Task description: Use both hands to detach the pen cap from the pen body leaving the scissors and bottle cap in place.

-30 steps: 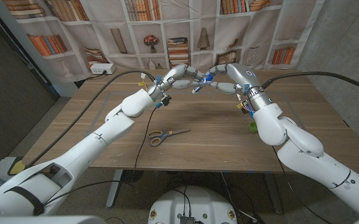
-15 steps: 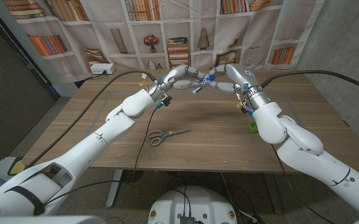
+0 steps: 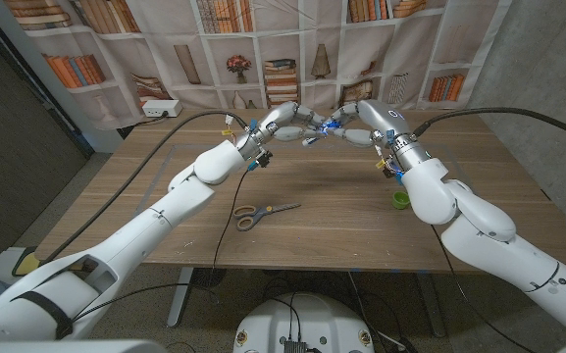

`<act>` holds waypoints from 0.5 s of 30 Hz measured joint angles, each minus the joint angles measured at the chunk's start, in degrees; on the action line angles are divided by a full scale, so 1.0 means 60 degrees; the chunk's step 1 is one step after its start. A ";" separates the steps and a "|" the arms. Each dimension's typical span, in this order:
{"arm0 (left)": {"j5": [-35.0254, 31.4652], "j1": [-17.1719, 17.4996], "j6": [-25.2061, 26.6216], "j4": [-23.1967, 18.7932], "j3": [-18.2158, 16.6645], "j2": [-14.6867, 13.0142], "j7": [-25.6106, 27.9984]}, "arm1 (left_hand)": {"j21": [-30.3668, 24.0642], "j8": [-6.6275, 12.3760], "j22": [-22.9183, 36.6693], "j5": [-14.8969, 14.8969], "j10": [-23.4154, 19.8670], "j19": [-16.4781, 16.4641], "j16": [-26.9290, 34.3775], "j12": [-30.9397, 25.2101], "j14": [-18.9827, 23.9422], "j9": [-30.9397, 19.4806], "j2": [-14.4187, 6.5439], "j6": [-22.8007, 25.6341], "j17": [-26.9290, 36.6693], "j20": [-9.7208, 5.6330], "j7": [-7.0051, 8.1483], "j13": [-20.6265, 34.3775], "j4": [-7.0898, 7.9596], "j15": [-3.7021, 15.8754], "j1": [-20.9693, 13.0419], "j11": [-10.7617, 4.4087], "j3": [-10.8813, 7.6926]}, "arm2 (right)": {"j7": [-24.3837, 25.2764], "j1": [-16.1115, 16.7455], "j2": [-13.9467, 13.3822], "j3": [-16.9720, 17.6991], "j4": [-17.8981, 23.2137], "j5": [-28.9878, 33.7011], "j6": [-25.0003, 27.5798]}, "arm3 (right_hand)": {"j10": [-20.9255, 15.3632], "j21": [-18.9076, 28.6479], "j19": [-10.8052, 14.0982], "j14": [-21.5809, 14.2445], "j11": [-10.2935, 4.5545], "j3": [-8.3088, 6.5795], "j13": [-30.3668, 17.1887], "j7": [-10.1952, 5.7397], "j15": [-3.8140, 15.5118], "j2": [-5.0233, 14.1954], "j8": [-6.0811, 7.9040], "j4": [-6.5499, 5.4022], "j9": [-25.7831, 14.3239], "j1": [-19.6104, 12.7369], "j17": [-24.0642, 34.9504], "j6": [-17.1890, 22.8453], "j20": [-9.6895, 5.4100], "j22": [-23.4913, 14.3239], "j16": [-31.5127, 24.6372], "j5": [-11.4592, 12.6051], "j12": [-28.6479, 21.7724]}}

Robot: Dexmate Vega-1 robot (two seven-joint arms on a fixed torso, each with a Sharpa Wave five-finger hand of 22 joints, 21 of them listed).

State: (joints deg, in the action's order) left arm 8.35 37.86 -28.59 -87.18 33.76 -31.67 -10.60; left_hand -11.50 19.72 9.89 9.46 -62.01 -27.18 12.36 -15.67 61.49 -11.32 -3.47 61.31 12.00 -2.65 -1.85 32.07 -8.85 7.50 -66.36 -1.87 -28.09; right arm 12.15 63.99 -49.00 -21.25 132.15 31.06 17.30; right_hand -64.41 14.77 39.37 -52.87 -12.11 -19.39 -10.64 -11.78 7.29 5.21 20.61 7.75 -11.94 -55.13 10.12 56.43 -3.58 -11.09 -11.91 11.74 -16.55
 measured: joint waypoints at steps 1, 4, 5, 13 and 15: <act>-0.0002 -0.0001 0.0004 0.0005 0.0001 0.0001 0.0003 | 0.0000 -0.0004 0.0000 0.0009 0.0000 0.0000 0.0000 0.0000 0.0000 0.0000 0.0000 0.0000 0.0000 0.0000 0.0000 0.0016 0.0000 0.0000 0.0000 0.0000 0.0000 | -0.0024 0.0002 -0.0022 0.0017 0.0012 -0.0010 0.0015 | 0.0000 0.0000 0.0000 -0.0034 0.0000 0.0000 0.0003 0.0000 0.0034 0.0010 -0.0037 0.0000 0.0014 0.0010 0.0000 0.0000 0.0000 0.0000 0.0000 0.0000 0.0000; -0.0009 -0.0003 0.0016 0.0012 0.0002 0.0002 0.0016 | 0.0000 -0.0029 0.0000 0.0015 0.0000 0.0000 0.0000 0.0000 0.0000 0.0000 0.0000 0.0000 0.0000 0.0000 0.0000 0.0029 0.0000 0.0001 0.0000 0.0000 0.0000 | -0.0102 0.0004 -0.0095 0.0070 0.0044 -0.0052 0.0055 | -0.0035 0.0000 0.0000 -0.0139 -0.0030 0.0000 0.0005 -0.0001 0.0037 0.0026 -0.0054 0.0000 0.0025 0.0026 0.0000 0.0000 0.0000 0.0000 0.0000 -0.0074 0.0000; -0.0011 -0.0003 0.0018 0.0015 0.0002 0.0003 0.0023 | 0.0000 -0.0034 0.0000 0.0015 0.0000 -0.0001 0.0000 0.0000 0.0000 0.0000 0.0000 0.0000 0.0000 0.0000 0.0000 0.0037 0.0000 0.0002 0.0000 0.0000 0.0000 | -0.0136 0.0004 -0.0127 0.0096 0.0056 -0.0074 0.0066 | -0.0070 0.0000 0.0000 -0.0168 0.0001 0.0000 0.0005 -0.0001 0.0065 0.0035 -0.0056 -0.0001 0.0025 0.0035 0.0000 0.0000 0.0000 0.0000 0.0000 -0.0074 0.0000; -0.0016 -0.0009 0.0037 0.0045 0.0003 0.0002 0.0059 | 0.0000 -0.0033 0.0000 0.0014 0.0000 -0.0001 0.0000 0.0000 -0.0015 0.0003 0.0000 0.0000 0.0000 0.0000 0.0000 0.0075 0.0001 0.0050 0.0000 0.0000 0.0001 | -0.0382 -0.0041 -0.0328 0.0200 0.0130 -0.0177 0.0179 | 0.0017 -0.0066 -0.0001 -0.0673 -0.0004 0.0001 0.0046 -0.0173 0.0228 0.0290 -0.0540 -0.0001 0.0117 0.0290 -0.0044 -0.0148 0.0000 -0.0043 0.0047 -0.0148 0.0194; -0.0016 -0.0017 0.0038 0.0058 0.0003 0.0001 0.0060 | 0.0000 -0.0033 0.0000 0.0011 0.0001 -0.0001 0.0000 0.0000 -0.0015 0.0003 0.0000 0.0000 0.0001 0.0000 0.0000 0.0086 0.0002 0.0051 0.0000 0.0000 0.0002 | -0.0441 -0.0054 -0.0372 0.0216 0.0149 -0.0195 0.0212 | 0.0067 -0.0066 -0.0003 -0.0749 0.0015 0.0031 0.0046 -0.0190 0.0272 0.0351 -0.0635 -0.0031 0.0126 0.0351 -0.0044 -0.0203 -0.0002 -0.0043 0.0047 -0.0149 0.0221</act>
State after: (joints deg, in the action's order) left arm 8.25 37.76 -28.36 -86.83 33.78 -31.66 -10.24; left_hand -11.50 19.52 9.88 9.53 -62.01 -27.19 12.36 -15.66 61.40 -11.30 -3.47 61.31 12.00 -2.65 -1.85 32.58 -8.84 7.81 -66.36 -1.87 -28.08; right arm 9.51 63.66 -51.24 -19.95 133.04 29.89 18.57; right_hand -64.00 14.37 39.36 -57.36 -12.02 -19.21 -10.36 -12.92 8.93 7.32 16.80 7.56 -11.18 -53.02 9.86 55.21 -3.59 -11.35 -11.63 10.85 -15.22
